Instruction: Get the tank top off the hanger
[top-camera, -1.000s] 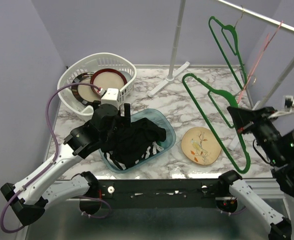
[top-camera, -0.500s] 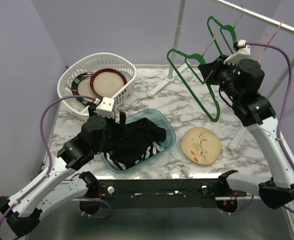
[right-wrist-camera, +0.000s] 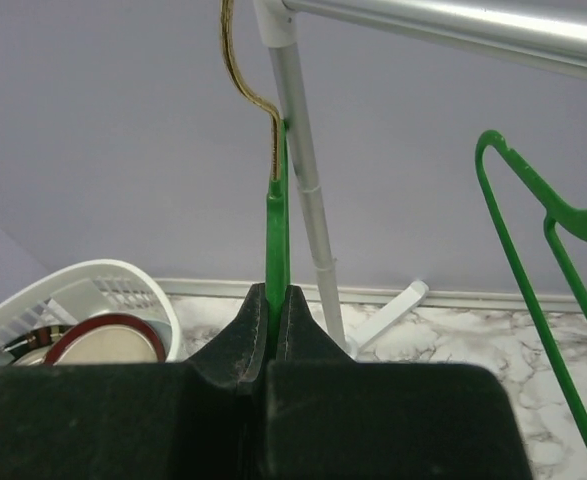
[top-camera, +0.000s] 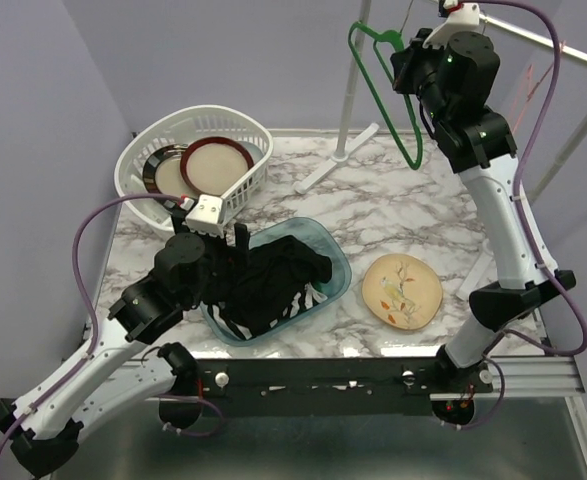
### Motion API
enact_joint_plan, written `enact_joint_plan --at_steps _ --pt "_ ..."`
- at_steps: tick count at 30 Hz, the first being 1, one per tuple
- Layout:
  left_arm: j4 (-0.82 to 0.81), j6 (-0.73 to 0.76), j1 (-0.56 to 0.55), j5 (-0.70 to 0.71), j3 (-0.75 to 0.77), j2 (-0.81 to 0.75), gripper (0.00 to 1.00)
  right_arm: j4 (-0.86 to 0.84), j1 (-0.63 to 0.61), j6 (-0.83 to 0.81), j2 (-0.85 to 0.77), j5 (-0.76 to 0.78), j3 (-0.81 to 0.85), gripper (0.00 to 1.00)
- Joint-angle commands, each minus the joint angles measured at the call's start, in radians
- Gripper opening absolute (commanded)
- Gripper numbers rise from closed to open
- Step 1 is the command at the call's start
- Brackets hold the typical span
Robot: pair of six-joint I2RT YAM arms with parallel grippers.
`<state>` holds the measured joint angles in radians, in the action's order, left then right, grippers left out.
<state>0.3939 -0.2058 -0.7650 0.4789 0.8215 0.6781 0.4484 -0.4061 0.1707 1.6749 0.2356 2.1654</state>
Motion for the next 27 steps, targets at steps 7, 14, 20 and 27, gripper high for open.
enact_joint_plan --at_steps 7,14,20,27 --pt "-0.020 0.014 0.009 0.004 -0.005 -0.023 0.99 0.180 0.000 -0.052 -0.069 0.028 0.047 0.01" --pt "-0.021 0.014 0.007 -0.003 -0.005 -0.009 0.99 0.266 0.000 -0.100 -0.122 0.090 0.014 0.01" --pt "-0.020 0.014 0.009 -0.003 -0.004 0.000 0.99 0.109 0.001 -0.148 -0.153 0.083 -0.099 0.01" --pt "-0.017 0.016 0.009 0.013 -0.005 -0.009 0.99 0.044 0.036 -0.138 -0.018 0.039 0.025 0.01"
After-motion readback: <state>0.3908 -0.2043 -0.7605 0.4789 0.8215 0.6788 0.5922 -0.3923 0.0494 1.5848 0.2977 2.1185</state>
